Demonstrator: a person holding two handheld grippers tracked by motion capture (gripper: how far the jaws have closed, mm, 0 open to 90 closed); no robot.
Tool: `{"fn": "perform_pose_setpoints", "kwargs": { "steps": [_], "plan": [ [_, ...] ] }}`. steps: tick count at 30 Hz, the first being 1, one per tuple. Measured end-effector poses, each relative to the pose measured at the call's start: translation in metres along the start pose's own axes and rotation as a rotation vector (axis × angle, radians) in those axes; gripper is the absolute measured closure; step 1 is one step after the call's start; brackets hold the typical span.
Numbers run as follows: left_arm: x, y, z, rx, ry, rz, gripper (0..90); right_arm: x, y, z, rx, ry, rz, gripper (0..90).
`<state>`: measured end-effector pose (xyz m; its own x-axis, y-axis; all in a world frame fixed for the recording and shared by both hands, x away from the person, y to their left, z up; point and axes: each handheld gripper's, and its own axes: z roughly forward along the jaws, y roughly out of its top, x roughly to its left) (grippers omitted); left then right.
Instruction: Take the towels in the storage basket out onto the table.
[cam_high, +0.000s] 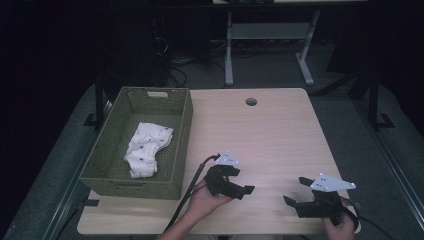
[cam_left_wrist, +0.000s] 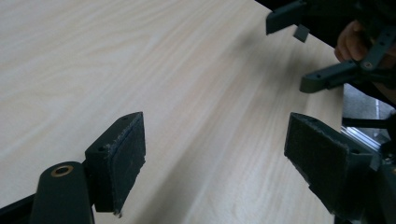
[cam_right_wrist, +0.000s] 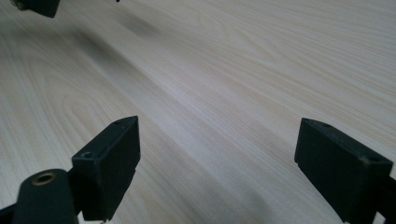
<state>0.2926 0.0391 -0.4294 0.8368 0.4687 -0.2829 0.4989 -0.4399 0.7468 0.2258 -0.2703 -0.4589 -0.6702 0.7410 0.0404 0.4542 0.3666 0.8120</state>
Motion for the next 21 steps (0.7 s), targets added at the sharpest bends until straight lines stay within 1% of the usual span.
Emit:
{"fn": "perform_pose_setpoints", "kwargs": {
  "steps": [3,4,5,6,7,10,12,13,14,17,19,20,21],
  "plan": [
    [0.002,0.004,0.0,-0.002,0.008,-0.001,20.0,0.0,0.0,-0.001,-0.008,-0.004,0.001,14.0],
    [0.003,0.007,0.0,0.006,0.013,0.0,19.2,0.0,0.0,-0.001,-0.011,-0.007,0.002,14.0],
    [0.003,0.007,0.0,0.006,0.013,0.0,19.2,0.0,0.0,-0.001,-0.011,-0.007,0.002,14.0],
    [0.004,0.01,0.001,0.007,0.025,0.01,19.2,0.0,0.0,-0.001,-0.01,-0.003,0.002,14.0],
    [0.004,0.01,0.001,0.007,0.025,0.01,19.2,0.0,0.0,-0.001,-0.01,-0.003,0.002,14.0],
    [0.007,0.015,-0.002,-0.009,0.038,-0.003,18.8,0.0,0.0,-0.002,-0.011,-0.006,0.001,14.0],
    [0.008,0.016,-0.002,-0.006,0.03,-0.009,18.8,-0.001,0.0,-0.001,-0.011,-0.007,0.0,14.0],
    [0.008,0.018,-0.002,-0.002,0.031,-0.007,18.8,-0.001,0.0,0.0,-0.007,-0.009,0.006,14.0],
    [0.008,0.02,-0.004,-0.003,0.034,0.002,18.8,-0.001,0.0,0.0,-0.006,-0.006,0.009,14.0],
    [0.009,0.023,-0.007,-0.002,0.039,0.007,18.8,-0.001,0.0,-0.001,-0.01,-0.003,0.001,14.0],
    [0.01,0.024,-0.009,-0.004,0.043,0.008,18.8,-0.001,0.0,-0.002,-0.016,-0.003,0.006,14.0],
    [0.01,0.026,-0.01,0.002,0.038,0.002,18.8,-0.002,0.0,-0.002,-0.02,-0.005,0.007,14.0],
    [0.011,0.027,-0.011,0.003,0.042,0.005,18.8,-0.003,0.0,-0.002,-0.019,-0.005,0.011,14.0]
  ]
}}
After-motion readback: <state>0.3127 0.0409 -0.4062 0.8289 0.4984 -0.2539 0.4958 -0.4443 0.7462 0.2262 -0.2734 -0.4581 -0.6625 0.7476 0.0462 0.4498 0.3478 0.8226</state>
